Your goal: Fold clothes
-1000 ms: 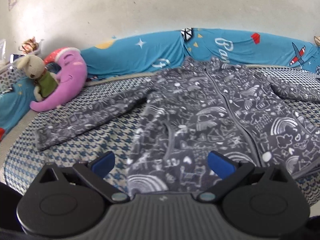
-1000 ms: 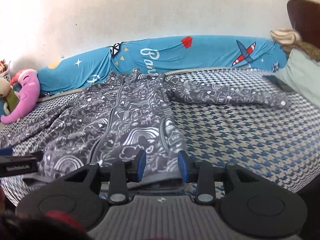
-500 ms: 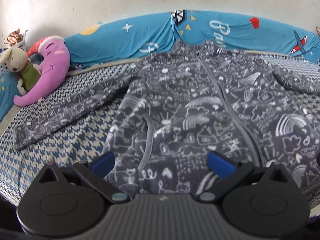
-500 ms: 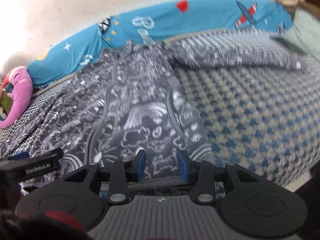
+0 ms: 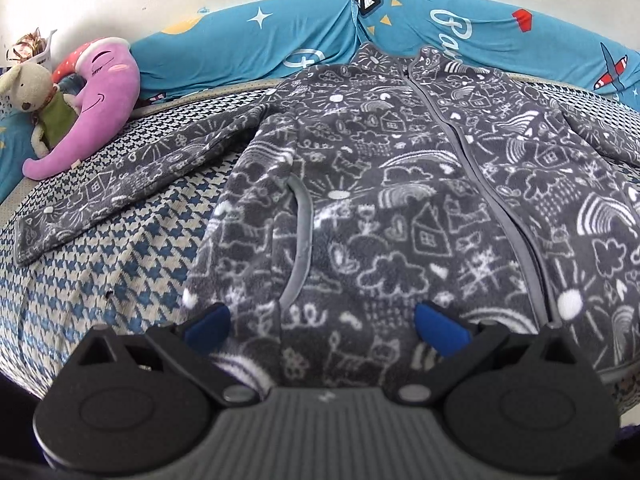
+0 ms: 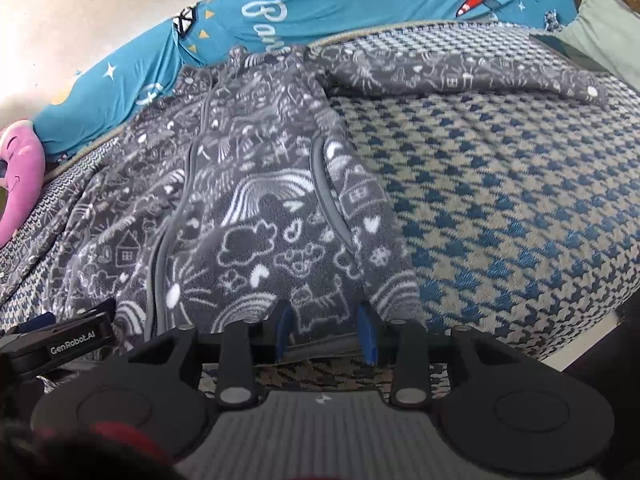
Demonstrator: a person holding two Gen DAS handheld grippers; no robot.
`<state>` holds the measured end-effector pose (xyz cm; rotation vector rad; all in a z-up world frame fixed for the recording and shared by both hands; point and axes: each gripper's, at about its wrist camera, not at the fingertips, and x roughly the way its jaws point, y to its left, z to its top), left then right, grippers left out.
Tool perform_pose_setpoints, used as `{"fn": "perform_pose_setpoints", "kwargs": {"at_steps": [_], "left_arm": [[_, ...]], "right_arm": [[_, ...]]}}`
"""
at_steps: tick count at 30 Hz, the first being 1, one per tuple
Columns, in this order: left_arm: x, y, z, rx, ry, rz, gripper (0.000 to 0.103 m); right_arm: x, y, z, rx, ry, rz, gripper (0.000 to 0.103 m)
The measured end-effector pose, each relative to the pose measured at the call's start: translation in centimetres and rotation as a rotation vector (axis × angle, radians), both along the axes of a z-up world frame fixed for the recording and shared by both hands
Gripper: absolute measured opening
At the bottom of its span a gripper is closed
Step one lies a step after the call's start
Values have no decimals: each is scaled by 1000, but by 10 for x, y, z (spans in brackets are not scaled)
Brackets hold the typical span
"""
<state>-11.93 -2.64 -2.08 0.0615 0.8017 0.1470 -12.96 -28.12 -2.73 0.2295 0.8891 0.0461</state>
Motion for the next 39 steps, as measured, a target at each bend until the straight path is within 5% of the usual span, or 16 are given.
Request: {"fn": "perform_pose_setpoints", "kwargs": {"at_steps": [15,27,39], "left_arm": [[20,-10,28,-51,-26,-60,103],[69,-11,41,-100,13,-70,103],[127,-20,52,-48,0,-103,103]], "right_arm": [[47,-27,53,11,-126,100,36],[104,-47,59,23,-150,108,36],[156,-62,60,17,-195,48,36]]}}
